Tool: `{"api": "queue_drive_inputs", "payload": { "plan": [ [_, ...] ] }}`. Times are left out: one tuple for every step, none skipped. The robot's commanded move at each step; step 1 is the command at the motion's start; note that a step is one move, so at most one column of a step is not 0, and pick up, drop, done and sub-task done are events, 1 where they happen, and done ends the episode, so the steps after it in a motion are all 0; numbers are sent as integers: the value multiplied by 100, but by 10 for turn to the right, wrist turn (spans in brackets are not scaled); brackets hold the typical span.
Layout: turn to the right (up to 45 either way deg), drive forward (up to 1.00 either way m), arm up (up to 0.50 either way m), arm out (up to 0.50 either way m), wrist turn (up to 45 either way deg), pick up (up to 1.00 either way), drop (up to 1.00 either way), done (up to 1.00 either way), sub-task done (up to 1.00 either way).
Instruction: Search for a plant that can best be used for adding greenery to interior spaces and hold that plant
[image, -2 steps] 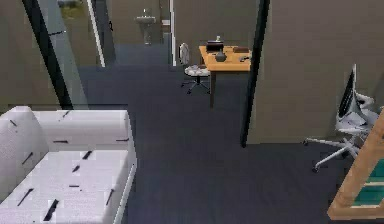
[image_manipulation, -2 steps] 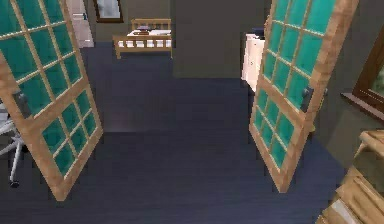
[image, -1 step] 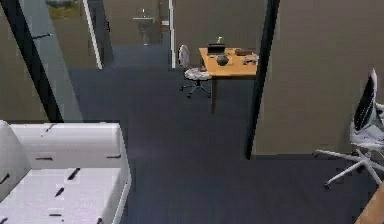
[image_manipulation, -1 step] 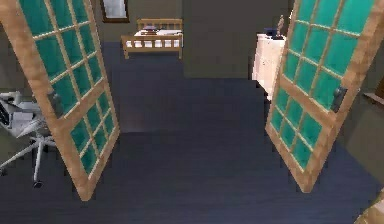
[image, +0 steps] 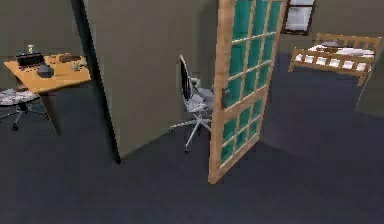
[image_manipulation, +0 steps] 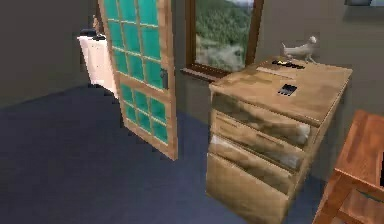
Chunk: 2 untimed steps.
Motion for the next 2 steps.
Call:
{"api": "queue_drive_inputs", "payload": {
  "plan": [
    [360,0,0,0,0,0,0,0,0],
    [0,10,0,0,0,0,0,0,0]
  ]
}}
